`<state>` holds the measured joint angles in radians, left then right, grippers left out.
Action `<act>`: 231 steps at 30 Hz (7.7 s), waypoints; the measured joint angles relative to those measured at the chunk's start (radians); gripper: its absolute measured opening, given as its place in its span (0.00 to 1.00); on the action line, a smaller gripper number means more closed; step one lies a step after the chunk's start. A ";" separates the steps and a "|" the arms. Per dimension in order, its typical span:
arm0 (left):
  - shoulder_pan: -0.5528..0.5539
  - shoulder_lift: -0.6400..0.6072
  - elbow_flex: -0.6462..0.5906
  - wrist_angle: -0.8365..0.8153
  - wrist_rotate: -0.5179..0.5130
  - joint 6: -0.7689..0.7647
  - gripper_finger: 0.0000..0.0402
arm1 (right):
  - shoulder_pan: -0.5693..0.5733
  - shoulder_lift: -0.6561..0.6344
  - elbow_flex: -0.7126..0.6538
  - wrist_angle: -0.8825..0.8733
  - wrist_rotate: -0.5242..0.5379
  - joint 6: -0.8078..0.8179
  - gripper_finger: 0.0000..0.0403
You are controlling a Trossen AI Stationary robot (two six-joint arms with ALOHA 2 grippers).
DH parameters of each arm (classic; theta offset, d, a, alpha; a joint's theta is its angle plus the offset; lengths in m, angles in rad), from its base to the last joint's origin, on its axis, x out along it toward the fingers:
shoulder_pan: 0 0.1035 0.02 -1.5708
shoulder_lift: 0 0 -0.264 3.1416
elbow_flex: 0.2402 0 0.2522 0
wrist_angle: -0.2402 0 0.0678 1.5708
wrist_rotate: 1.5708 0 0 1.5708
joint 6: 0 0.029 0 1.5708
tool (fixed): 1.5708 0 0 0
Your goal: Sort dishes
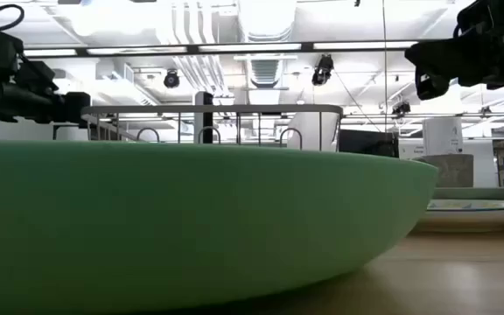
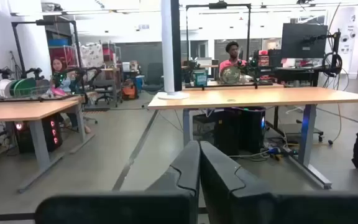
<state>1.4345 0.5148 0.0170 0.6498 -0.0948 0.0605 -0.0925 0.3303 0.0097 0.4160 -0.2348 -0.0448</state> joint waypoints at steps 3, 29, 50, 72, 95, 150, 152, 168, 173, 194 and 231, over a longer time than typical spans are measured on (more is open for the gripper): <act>0.000 0.000 0.000 0.000 0.000 0.000 0.00 | 0.000 0.000 0.000 0.000 0.000 0.000 0.10; 0.000 0.000 0.000 0.000 0.000 0.000 0.00 | 0.000 0.000 0.000 0.000 0.000 0.000 0.08; 0.000 0.000 0.000 0.000 0.000 0.000 0.00 | 0.000 0.000 0.000 0.000 0.000 0.000 0.09; 0.000 0.000 0.000 0.000 0.000 0.000 0.00 | 0.000 0.000 0.000 0.000 0.000 0.000 0.10; 0.002 -0.102 -0.001 0.005 -0.141 -0.514 0.00 | 0.000 0.000 0.000 0.011 0.000 -0.054 0.10; -0.086 -0.301 0.538 0.032 0.707 -0.833 0.00 | 0.000 0.000 0.000 0.034 0.079 0.010 0.07; -0.086 -0.255 0.584 0.029 0.674 -0.784 0.00 | 0.000 0.000 0.000 0.021 0.079 0.011 0.07; -0.215 0.187 0.876 0.027 0.951 -0.738 0.00 | 0.000 0.000 0.000 0.084 0.213 0.002 0.06; -0.326 0.230 0.938 0.030 1.003 -0.693 0.00 | 0.000 0.000 0.000 0.083 0.243 0.025 0.06; -1.361 0.342 0.717 -0.055 0.577 -0.106 0.00 | 0.001 0.016 0.054 -0.009 0.254 0.001 0.06; -1.898 0.667 0.641 -0.756 0.077 -0.570 0.00 | 0.316 0.450 0.472 -0.704 0.262 0.567 0.06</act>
<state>-0.4634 1.1816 0.6579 -0.1061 -0.0179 -0.5099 0.2231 0.7804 0.4819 -0.2882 0.0268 0.5220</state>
